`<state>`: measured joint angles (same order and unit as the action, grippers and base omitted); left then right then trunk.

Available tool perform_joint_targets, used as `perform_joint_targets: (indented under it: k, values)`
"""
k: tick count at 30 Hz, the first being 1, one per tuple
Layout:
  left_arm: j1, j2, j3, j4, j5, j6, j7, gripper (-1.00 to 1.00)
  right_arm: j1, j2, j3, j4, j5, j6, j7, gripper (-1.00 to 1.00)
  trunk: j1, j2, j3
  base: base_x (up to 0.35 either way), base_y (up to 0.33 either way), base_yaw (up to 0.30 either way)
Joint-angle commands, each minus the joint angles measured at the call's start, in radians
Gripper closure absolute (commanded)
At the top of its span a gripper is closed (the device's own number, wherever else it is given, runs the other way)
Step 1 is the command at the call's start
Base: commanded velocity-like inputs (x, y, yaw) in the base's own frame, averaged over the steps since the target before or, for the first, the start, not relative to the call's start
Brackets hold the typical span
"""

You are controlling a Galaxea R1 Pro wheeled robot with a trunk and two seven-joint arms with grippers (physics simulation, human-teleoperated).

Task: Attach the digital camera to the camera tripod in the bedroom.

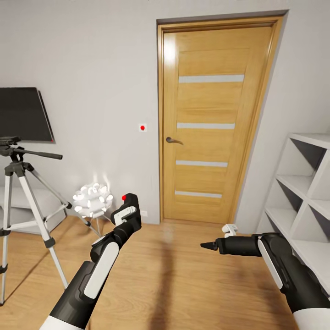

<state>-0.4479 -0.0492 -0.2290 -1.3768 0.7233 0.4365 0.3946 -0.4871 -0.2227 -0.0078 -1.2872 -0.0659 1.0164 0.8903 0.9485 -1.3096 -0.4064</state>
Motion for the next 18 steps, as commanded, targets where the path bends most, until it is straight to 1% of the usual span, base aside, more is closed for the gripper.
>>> perform_joint_targets:
  k: [1, 6, 9, 12, 13, 14, 16, 18]
  values:
    - [-0.001, 0.0, -0.001, -0.001, 0.009, 0.002, 0.007, 1.0, -0.001, 0.0, -0.001, 0.0, -0.006, 0.008, -0.002, -1.0, -0.004, 0.007, 0.002, 0.0, 0.0, 0.0]
    - [-0.001, 0.0, 0.0, 0.007, 0.009, 0.002, 0.007, 1.0, -0.001, 0.0, -0.002, 0.0, -0.008, 0.007, -0.002, -1.0, -0.023, 0.042, 0.018, 0.0, 0.0, 0.0]
    - [-0.001, 0.001, 0.001, 0.029, 0.009, 0.002, 0.008, 1.0, -0.001, -0.001, -0.004, 0.006, -0.011, 0.007, -0.002, -1.0, -0.035, 0.063, 0.027, 0.0, 0.0, 0.0]
    - [-0.001, 0.002, 0.006, 0.104, 0.009, 0.001, 0.009, 1.0, -0.001, -0.001, -0.006, 0.023, -0.013, 0.006, -0.008, -1.0, -0.046, 0.084, 0.036, 0.0, 0.0, 0.0]
    - [-0.001, 0.004, 0.013, 0.156, 0.005, 0.002, 0.01, 1.0, -0.001, -0.001, -0.008, 0.047, -0.013, 0.001, -0.018, -1.0, -0.05, 0.091, 0.04, 0.0, 0.0, 0.0]
    - [-0.001, 0.015, 0.037, 0.235, -0.002, 0.003, 0.01, 1.0, -0.001, -0.003, -0.012, 0.125, -0.013, -0.031, -0.053, -1.0, -0.054, 0.098, 0.043, 0.0, 0.0, 0.0]
    - [-0.001, 0.024, 0.051, 0.26, -0.002, 0.004, 0.01, 1.0, -0.001, -0.006, -0.013, 0.175, -0.012, -0.059, -0.074, -1.0, -0.061, 0.112, 0.049, 0.0, 0.0, 0.0]
    - [0.0, 0.038, 0.062, 0.28, 0.0, 0.006, 0.01, 1.0, -0.001, -0.01, -0.014, 0.232, -0.012, -0.096, -0.096, -1.0, -0.069, 0.126, 0.055, 0.0, 0.0, 0.0]
